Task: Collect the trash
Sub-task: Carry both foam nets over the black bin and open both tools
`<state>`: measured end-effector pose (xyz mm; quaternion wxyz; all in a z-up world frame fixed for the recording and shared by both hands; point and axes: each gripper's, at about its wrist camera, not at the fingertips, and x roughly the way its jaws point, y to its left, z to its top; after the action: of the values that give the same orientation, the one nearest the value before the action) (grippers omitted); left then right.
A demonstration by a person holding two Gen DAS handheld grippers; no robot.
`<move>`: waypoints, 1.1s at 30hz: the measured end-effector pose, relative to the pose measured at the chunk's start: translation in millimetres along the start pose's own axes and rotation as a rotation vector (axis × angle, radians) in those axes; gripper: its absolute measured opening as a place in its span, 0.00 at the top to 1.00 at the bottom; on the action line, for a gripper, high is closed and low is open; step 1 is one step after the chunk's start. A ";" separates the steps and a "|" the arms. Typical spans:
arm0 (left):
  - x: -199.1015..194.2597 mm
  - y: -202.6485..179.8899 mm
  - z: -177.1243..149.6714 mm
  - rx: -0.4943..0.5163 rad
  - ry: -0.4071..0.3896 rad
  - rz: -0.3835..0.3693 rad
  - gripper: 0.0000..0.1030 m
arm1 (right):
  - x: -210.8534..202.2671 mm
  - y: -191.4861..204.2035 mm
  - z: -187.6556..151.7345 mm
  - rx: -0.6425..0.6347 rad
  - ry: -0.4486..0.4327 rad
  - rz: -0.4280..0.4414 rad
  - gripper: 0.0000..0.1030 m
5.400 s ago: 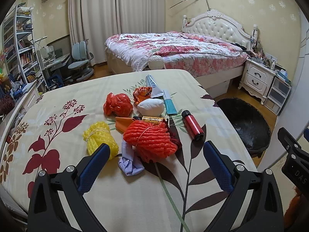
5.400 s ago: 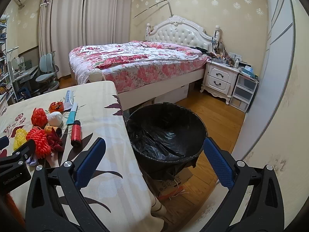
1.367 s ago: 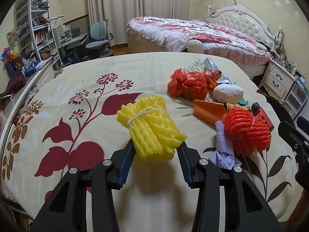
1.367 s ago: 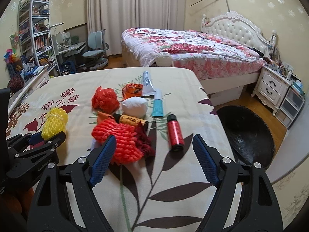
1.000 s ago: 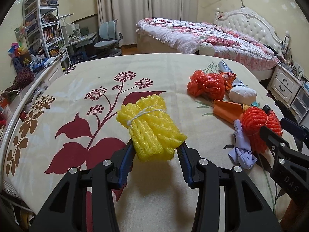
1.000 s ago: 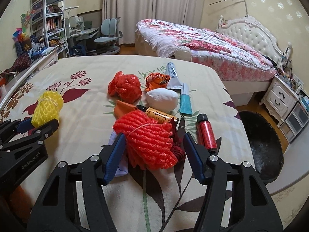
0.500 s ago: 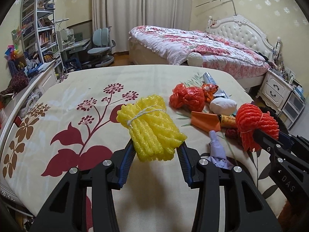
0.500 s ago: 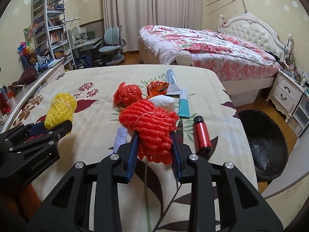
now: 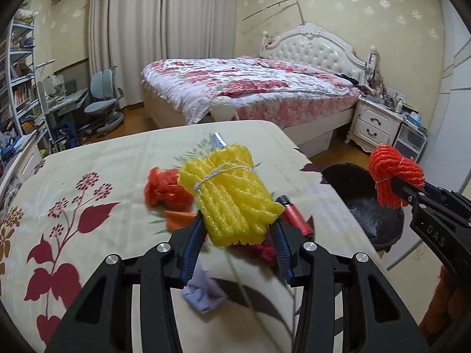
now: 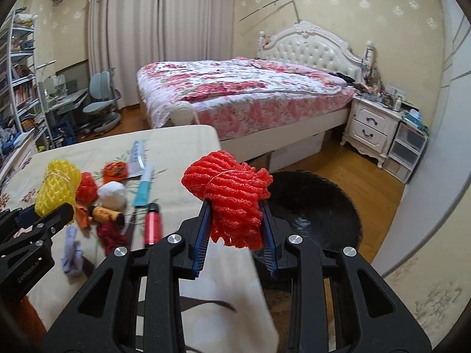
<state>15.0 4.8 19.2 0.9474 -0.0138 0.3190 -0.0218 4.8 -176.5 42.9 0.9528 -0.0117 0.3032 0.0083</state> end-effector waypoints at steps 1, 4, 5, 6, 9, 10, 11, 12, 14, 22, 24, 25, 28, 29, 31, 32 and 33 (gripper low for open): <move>4.7 -9.5 2.1 0.012 -0.002 -0.015 0.57 | 4.9 -10.1 0.3 0.010 0.002 -0.024 0.70; 22.8 -39.4 9.7 0.051 0.002 -0.049 0.57 | 21.3 -36.7 1.8 0.047 0.013 -0.067 0.70; 28.6 -47.8 12.2 0.061 0.003 -0.057 0.57 | 26.6 -43.9 1.7 0.057 0.017 -0.078 0.70; 34.5 -55.8 14.4 0.071 0.003 -0.064 0.57 | 32.2 -51.9 1.3 0.069 0.022 -0.091 0.70; 51.6 -77.6 19.7 0.096 0.007 -0.082 0.57 | 45.1 -71.5 -3.5 0.102 0.037 -0.108 0.70; 57.3 -82.9 21.5 0.102 0.013 -0.087 0.57 | 48.8 -76.2 -5.0 0.109 0.039 -0.113 0.70; 63.5 -89.4 23.4 0.110 0.016 -0.092 0.57 | 52.4 -81.1 -5.5 0.115 0.042 -0.117 0.70; 70.0 -96.4 25.0 0.121 0.018 -0.093 0.57 | 56.0 -85.1 -6.5 0.120 0.046 -0.123 0.70; 82.2 -108.4 26.4 0.141 0.030 -0.095 0.57 | 62.4 -90.5 -7.9 0.130 0.051 -0.129 0.70; 124.1 -138.7 30.0 0.182 0.082 -0.088 0.56 | 90.2 -114.5 -9.4 0.181 0.074 -0.136 0.69; 130.6 -144.8 31.6 0.197 0.085 -0.081 0.56 | 96.6 -119.9 -9.4 0.192 0.082 -0.135 0.69; 133.1 -146.7 31.2 0.203 0.087 -0.079 0.56 | 97.4 -121.2 -8.7 0.196 0.085 -0.138 0.69; 140.5 -150.9 32.7 0.211 0.097 -0.078 0.55 | 101.1 -125.3 -9.6 0.204 0.092 -0.140 0.67; 143.7 -151.9 33.5 0.213 0.103 -0.076 0.51 | 102.5 -126.7 -10.2 0.206 0.092 -0.145 0.63; 146.1 -153.5 34.0 0.215 0.107 -0.073 0.43 | 102.8 -129.3 -11.2 0.214 0.088 -0.158 0.57; 146.2 -153.3 33.8 0.214 0.104 -0.067 0.32 | 103.9 -129.5 -11.1 0.217 0.090 -0.160 0.55; 146.1 -153.4 34.1 0.214 0.099 -0.060 0.25 | 104.0 -130.7 -11.7 0.221 0.090 -0.162 0.54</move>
<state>146.9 -155.3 -35.8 0.9254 0.0792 0.3608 -0.0847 85.9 -306.6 -24.5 0.9312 0.0686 0.3429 -0.1030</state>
